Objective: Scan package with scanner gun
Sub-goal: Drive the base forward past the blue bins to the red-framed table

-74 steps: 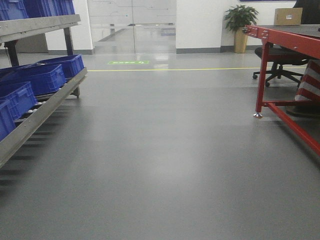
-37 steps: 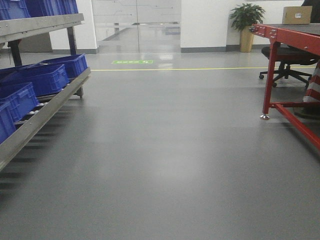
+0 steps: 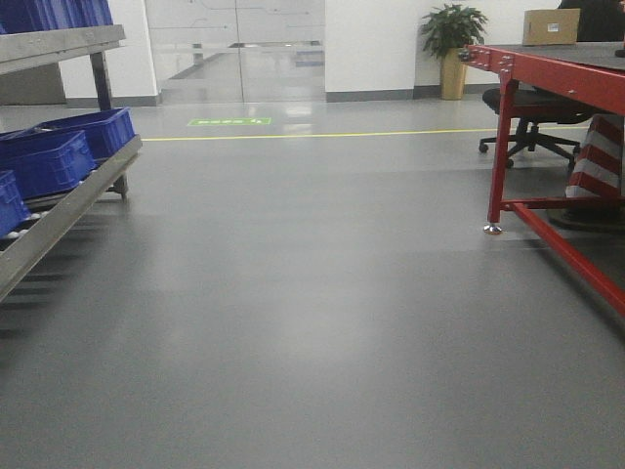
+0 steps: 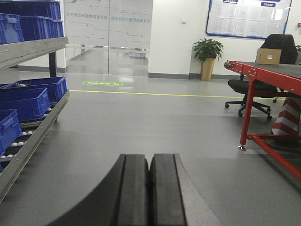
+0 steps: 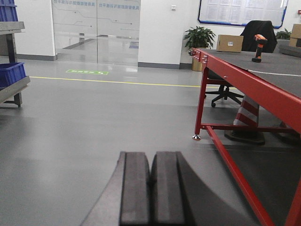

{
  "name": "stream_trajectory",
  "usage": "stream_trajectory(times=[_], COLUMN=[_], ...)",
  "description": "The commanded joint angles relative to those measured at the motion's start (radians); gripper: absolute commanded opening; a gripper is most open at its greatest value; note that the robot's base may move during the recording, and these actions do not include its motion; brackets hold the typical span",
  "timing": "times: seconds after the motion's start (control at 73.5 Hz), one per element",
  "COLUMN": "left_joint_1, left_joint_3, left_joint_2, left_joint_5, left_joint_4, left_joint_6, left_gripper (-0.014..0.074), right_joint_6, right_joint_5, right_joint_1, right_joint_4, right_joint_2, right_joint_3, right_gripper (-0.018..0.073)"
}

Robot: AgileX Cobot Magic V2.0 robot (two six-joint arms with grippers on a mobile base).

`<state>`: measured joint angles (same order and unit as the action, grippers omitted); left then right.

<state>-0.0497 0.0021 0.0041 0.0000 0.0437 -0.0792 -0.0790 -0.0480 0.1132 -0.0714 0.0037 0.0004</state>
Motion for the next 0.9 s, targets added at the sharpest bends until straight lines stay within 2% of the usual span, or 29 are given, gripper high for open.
stream_trajectory(times=[0.0, 0.884], left_joint_1=[-0.002, -0.002], left_joint_3=[-0.002, -0.002], left_joint_2=[-0.004, -0.004], left_joint_5=[-0.018, -0.018], left_joint_4=[-0.002, -0.002], left_joint_6=[0.002, 0.002], left_gripper=[-0.0111, -0.0111], right_joint_6=[0.000, 0.000], right_joint_5=[0.018, 0.018], right_joint_1=[0.004, 0.004], right_joint_4=[0.008, 0.008], right_joint_2=[-0.004, -0.004], right_joint_3=[0.000, 0.000], right_gripper=[-0.0168, -0.0168])
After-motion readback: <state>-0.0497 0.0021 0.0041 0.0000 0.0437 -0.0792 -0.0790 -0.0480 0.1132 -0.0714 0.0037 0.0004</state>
